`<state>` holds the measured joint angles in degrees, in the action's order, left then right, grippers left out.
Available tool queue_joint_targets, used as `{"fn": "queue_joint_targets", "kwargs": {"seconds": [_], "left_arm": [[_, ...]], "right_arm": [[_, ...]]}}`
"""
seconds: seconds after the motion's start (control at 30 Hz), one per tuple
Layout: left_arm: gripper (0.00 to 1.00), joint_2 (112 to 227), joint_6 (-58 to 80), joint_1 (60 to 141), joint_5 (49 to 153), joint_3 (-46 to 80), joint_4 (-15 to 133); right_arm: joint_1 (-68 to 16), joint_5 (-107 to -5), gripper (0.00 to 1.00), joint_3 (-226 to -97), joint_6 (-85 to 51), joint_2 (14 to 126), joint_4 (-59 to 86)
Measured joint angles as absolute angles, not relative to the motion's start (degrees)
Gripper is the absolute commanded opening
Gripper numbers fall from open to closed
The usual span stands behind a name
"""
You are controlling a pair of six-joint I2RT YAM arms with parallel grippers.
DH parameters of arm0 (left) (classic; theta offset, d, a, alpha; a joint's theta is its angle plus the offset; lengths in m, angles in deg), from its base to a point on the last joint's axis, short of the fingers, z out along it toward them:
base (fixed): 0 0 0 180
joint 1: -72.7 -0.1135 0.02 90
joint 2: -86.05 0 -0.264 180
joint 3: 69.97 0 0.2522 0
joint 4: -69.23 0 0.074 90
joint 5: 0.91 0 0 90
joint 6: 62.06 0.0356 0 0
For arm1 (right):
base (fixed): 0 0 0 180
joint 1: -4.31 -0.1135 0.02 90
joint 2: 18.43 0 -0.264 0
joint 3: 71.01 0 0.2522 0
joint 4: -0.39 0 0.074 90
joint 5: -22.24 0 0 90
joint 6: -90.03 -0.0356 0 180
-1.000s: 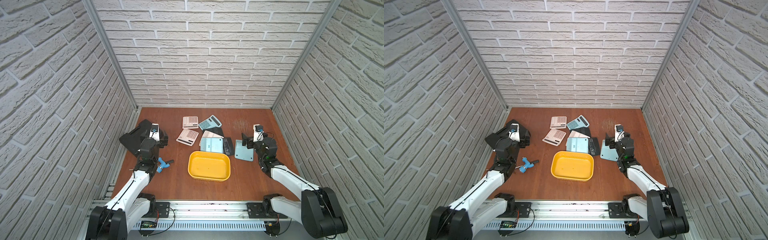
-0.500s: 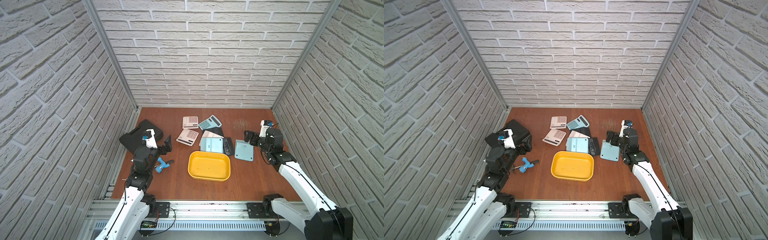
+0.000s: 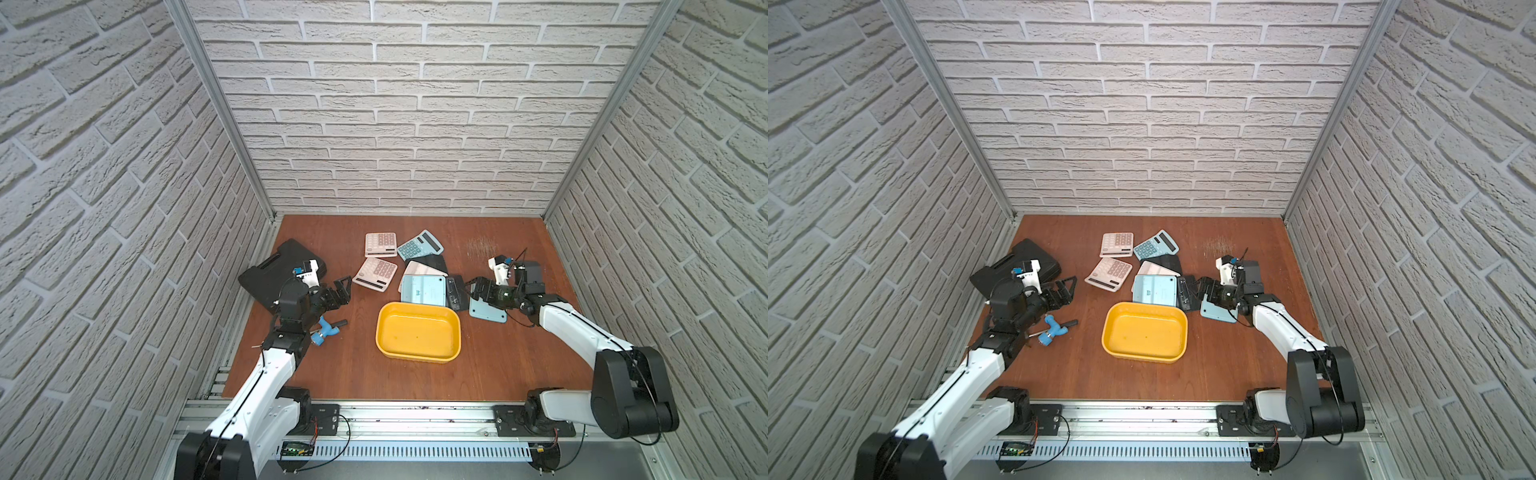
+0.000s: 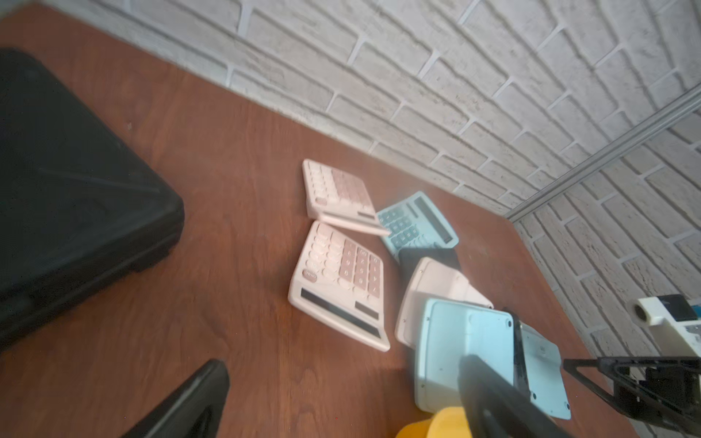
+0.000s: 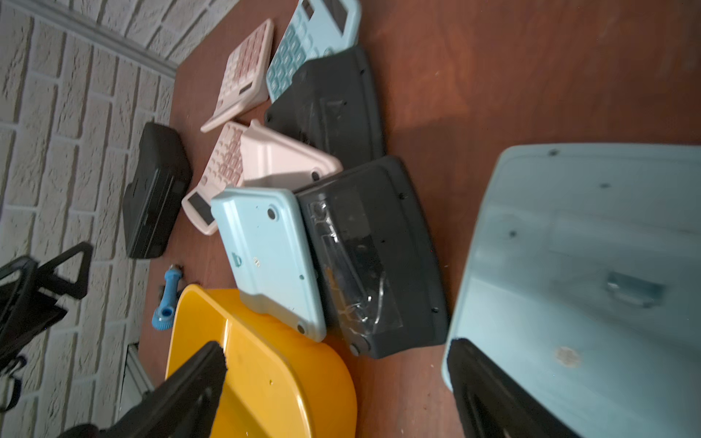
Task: Put the calculator in the storage box
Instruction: Pick up the calculator from the center of the board.
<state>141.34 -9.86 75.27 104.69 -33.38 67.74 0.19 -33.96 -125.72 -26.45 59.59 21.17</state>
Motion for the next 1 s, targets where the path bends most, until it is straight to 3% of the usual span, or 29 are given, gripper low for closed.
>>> {"fn": "queue_joint_targets", "kwargs": {"seconds": [0.27, 0.4, 0.67, 1.0], "left_arm": [[0.98, 149.95, -17.1, 76.18, 107.68, -30.78, 67.67], [0.98, 151.13, -22.21, 79.83, 105.54, -29.07, 67.54], [0.98, 161.55, -33.73, 84.64, 100.49, -27.28, 69.6], [0.59, 177.99, -44.57, 88.49, 98.06, -19.11, 76.37]], "right_arm": [[-3.74, -33.79, 0.95, -129.61, -24.57, 60.85, 21.26], [-3.72, -37.68, 1.0, -128.81, -23.61, 57.92, 21.89], [-3.72, -45.76, 0.99, -125.57, -22.04, 48.37, 24.06], [-3.72, -50.51, 0.99, -124.83, -21.97, 45.6, 25.65]]}}
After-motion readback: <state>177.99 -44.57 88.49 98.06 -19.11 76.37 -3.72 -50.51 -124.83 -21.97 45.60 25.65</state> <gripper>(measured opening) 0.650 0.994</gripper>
